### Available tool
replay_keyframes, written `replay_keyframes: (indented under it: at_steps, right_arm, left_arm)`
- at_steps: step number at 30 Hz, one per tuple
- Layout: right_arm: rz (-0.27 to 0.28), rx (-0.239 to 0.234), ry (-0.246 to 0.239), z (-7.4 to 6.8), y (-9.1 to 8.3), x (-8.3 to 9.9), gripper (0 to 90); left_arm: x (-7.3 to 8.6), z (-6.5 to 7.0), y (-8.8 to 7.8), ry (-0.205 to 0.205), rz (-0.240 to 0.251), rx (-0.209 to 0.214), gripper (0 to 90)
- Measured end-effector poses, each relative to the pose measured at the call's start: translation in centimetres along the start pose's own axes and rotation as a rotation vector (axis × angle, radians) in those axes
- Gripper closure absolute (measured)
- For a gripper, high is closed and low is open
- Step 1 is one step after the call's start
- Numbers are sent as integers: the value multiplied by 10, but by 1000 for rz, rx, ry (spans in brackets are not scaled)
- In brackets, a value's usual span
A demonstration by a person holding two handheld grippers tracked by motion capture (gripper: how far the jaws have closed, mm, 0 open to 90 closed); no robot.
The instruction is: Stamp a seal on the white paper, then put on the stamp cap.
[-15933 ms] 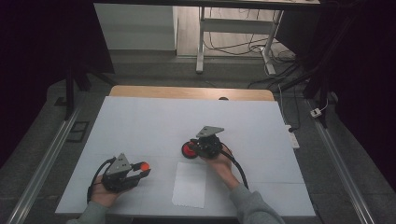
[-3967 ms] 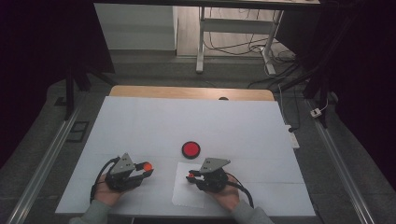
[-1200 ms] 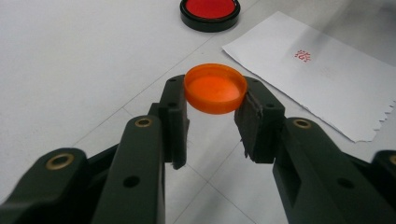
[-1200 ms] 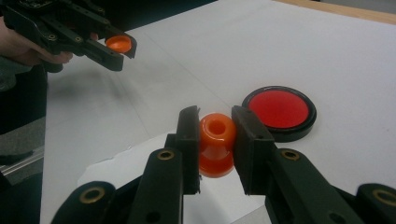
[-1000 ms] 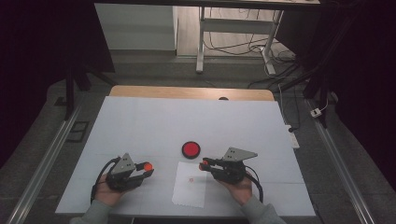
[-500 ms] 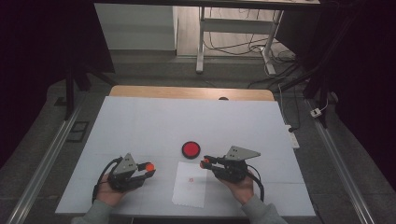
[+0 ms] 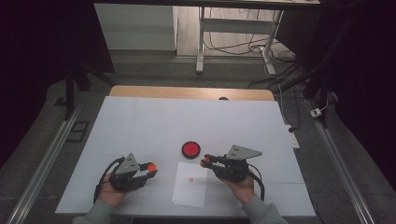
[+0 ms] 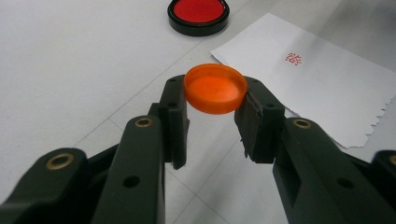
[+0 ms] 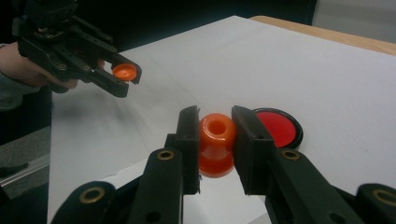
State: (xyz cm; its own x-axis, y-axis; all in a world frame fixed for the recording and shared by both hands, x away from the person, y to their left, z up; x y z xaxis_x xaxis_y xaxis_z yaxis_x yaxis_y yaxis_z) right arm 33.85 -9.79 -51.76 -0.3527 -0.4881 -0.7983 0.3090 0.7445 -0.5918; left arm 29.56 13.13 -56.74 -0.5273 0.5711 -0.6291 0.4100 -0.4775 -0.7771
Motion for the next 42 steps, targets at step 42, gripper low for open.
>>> replay_keyframes:
  at_steps: [42]
  right_arm:
    - [19,-1,-4,-4,-6,-4,719]
  left_arm:
    - [-61,65,55,169,-40,141,646]
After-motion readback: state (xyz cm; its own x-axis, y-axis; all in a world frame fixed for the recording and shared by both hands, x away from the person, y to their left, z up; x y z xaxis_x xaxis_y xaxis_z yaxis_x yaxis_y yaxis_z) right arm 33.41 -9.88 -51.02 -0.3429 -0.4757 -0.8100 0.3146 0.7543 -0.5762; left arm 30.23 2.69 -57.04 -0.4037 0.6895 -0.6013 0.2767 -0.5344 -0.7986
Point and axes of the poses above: each handheld gripper's, and its own axes: y roughly forward along the jaws, x roughly out of its underside, z roughly to its right, the point moved 9 cm from there along y, roughly forward along the jaws, and after that the axes turned 14 degrees about -z, right-handed, at the moved point
